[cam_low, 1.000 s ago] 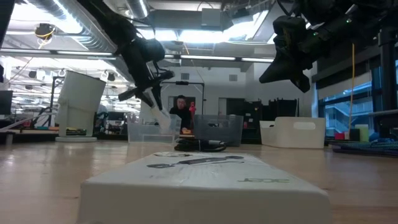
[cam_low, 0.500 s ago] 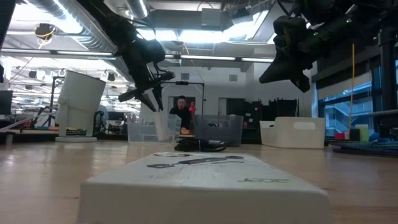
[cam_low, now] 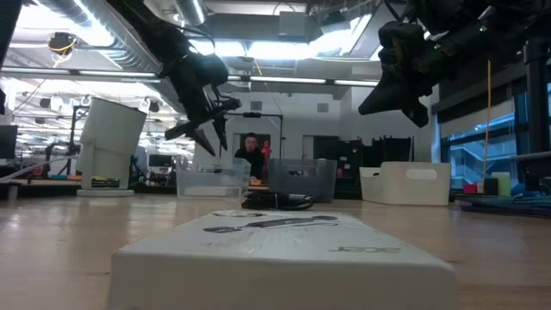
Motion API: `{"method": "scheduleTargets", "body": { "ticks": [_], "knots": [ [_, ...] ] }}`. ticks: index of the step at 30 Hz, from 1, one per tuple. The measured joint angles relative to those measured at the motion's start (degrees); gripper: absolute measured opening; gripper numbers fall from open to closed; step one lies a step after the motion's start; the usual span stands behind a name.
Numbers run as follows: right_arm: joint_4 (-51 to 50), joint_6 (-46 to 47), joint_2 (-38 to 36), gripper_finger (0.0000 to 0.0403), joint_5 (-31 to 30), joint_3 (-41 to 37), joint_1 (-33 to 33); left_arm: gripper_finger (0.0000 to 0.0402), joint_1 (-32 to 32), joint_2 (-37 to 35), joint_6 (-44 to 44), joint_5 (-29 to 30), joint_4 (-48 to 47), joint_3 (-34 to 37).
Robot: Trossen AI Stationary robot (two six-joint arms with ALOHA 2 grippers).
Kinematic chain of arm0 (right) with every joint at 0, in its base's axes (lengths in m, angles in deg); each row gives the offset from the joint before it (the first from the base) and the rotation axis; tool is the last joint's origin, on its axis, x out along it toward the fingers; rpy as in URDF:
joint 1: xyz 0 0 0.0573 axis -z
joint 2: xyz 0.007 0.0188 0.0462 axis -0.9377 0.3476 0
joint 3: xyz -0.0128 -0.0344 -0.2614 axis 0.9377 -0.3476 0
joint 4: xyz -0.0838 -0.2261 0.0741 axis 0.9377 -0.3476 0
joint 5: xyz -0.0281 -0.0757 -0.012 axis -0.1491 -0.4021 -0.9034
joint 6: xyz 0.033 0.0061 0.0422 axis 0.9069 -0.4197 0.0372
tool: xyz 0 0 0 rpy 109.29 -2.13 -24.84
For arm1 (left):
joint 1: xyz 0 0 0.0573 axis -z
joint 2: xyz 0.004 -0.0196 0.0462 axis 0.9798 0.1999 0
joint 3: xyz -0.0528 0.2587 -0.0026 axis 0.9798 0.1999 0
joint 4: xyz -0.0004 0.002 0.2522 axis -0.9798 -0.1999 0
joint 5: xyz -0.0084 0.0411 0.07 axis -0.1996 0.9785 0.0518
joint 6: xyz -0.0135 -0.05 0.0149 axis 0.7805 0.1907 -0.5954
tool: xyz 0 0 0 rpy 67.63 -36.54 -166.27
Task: Pick and place items into bin
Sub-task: Put the top black charger cable into the black bin
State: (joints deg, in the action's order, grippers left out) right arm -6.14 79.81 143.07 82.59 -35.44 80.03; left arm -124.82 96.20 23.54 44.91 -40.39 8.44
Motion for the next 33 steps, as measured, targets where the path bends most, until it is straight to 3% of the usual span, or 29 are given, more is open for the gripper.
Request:
{"method": "scheduleTargets", "body": {
  "ticks": [7, 10, 13, 19, 26, 30, 33],
  "knots": [
    [0.01, 0.00, 0.00, 0.0004, 0.02, 0.00, 0.00, 0.0137, 0.28, -1.27, -5.37, -0.47, -0.05, -6.23],
    [0.00, -0.01, 0.00, 0.0004, 0.00, 0.00, 0.00, 0.0127, 1.73, -3.40, -8.96, 3.72, -0.50, -8.97],
    [0.02, -0.33, 0.00, 0.0004, 0.00, 0.00, 0.00, 0.0101, 5.46, -5.82, -15.09, 11.63, -1.81, -10.97],
    [0.79, -2.30, 0.00, 0.0004, -0.08, 0.00, 0.00, 0.0013, 16.00, -9.54, -27.25, 21.50, -1.83, -11.28],
    [4.77, -3.82, 0.00, 0.0004, -3.59, 0.00, 0.00, 0.0002, 26.91, -9.77, -45.10, 20.83, -5.12, -10.82],
    [8.05, -5.77, 0.00, 0.0004, -4.74, 0.00, 0.00, 0.0001, 29.93, -10.50, -45.39, 20.42, -5.62, -6.41],
    [11.49, -4.72, 0.00, 0.0004, -4.73, 0.00, 0.00, 0.0001, 30.08, -13.48, -43.21, 17.82, -0.40, 0.80]
  ]
}}
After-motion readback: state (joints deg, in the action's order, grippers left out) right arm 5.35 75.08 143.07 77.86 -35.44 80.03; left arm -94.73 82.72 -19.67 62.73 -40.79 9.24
